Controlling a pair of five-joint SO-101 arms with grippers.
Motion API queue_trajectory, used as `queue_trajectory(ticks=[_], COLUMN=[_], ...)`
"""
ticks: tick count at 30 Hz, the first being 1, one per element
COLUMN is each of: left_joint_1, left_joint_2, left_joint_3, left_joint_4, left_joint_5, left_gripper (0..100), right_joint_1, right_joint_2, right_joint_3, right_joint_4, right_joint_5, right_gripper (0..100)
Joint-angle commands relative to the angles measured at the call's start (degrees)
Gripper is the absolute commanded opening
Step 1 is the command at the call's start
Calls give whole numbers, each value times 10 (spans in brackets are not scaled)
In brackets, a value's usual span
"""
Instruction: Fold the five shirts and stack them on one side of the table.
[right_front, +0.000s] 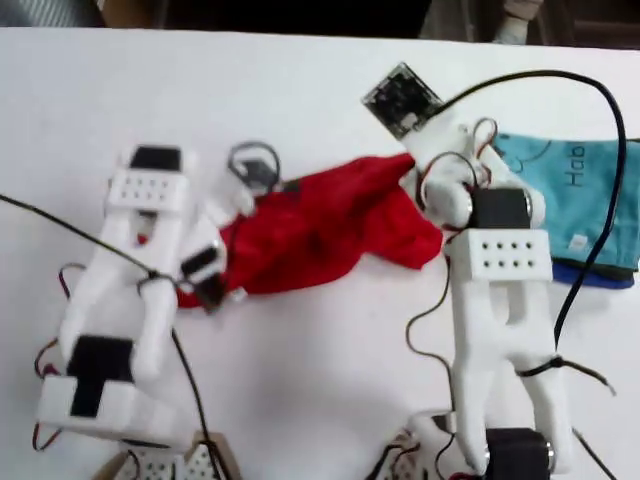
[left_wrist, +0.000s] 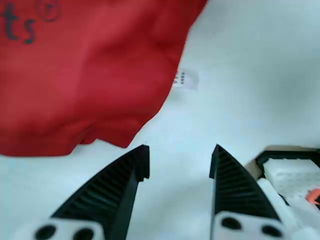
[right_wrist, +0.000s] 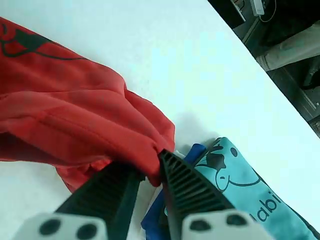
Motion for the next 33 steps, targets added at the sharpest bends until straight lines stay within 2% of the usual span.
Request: queue_trajectory(ticks=[1, 7, 12, 14, 16, 18, 20, 29, 33], left_joint_1=[0, -36, -51, -69, -84, -95, -98, -93, -89], left_joint_2=[-43, -25, 16, 29, 35, 32, 21, -80, -87], left_joint_3=[86, 209, 225, 211, 182, 145, 109, -100, -113], left_joint_4=[-102, -278, -386, -412, -408, -375, -331, -62, 49], left_joint_5=[-11, -10, -9, -7, 7, 16, 15, 11, -3], left_gripper=[218, 221, 218, 210, 144, 18, 46, 25, 25], right_joint_1=[6, 6, 1, 4, 6, 6, 5, 5, 5], right_joint_2=[-25, -23, 22, 40, 51, 55, 57, 58, 53], right_joint_3=[-25, -25, -28, -29, -29, -29, -29, -29, -29], right_joint_4=[-12, -23, -33, -43, -50, -51, -52, -59, -57], right_joint_5=[3, 2, 2, 2, 2, 2, 2, 1, 1], right_gripper=[21, 21, 21, 21, 21, 21, 21, 21, 21])
